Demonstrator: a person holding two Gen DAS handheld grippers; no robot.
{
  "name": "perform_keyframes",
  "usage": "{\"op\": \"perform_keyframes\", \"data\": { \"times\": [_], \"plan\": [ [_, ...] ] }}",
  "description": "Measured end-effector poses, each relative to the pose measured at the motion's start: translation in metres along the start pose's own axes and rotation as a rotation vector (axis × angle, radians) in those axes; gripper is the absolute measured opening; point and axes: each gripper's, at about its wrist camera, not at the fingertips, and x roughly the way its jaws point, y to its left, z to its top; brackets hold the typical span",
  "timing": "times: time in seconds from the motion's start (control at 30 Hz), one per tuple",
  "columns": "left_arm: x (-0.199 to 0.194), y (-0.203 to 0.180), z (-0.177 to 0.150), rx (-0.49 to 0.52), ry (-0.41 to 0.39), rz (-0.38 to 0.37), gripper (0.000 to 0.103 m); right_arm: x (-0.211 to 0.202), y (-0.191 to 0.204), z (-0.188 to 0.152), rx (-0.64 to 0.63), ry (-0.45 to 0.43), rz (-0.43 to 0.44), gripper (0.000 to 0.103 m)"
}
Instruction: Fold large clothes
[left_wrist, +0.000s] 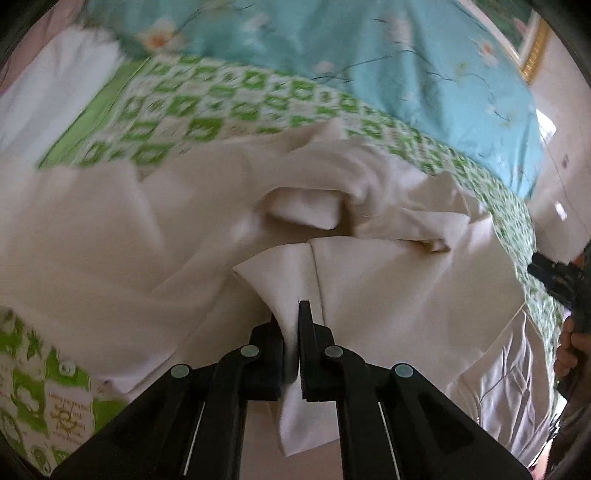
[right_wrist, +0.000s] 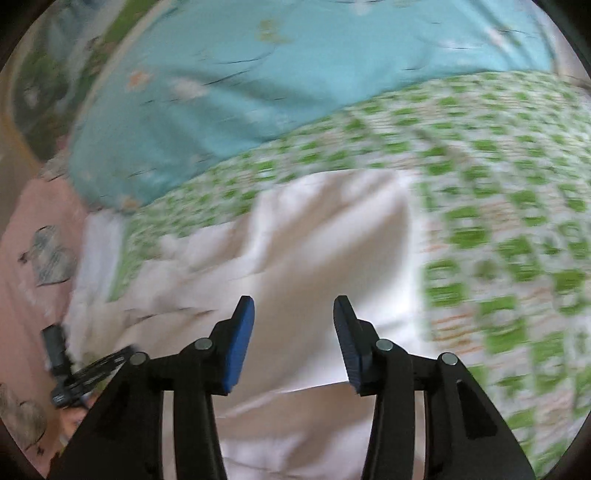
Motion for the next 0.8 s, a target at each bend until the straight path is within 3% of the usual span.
{"op": "perform_keyframes", "data": {
  "times": [0.2,0.33,0.43,0.47,0.5,0.53,0.67,0.8],
  "plan": [
    [-0.001,0.002,-0.009,-0.060,-0.014,0.005,0.004,0.017,-0.032,0.012,0.026,0.044,-0.071,0.047],
    [-0.008,0.005,-0.003,-0.076,-0.042,0.030,0.004,0.045,-0.039,0.017,0.010,0.117,-0.100,0.053],
    [-0.009,0.009,0.007,-0.079,-0.059,0.049,0.004,0.061,-0.048,0.014,0.046,0.177,-0.075,0.053],
    [-0.009,0.009,0.009,-0.078,-0.058,0.058,0.004,0.062,-0.051,0.014,0.059,0.173,-0.051,0.048],
    [-0.008,0.008,0.011,-0.078,-0.053,0.062,0.004,0.063,-0.051,0.014,0.052,0.176,-0.036,0.031],
    [-0.006,0.007,0.011,-0.079,-0.045,0.062,0.004,0.064,-0.051,0.015,0.040,0.186,-0.023,0.008],
    [-0.004,-0.012,0.008,-0.026,-0.036,0.050,0.004,0.050,-0.053,0.024,0.008,0.141,-0.044,0.007],
    [0.005,-0.016,0.004,-0.013,-0.021,0.080,0.004,0.060,-0.062,0.021,0.011,0.174,-0.065,0.008]
  ]
}}
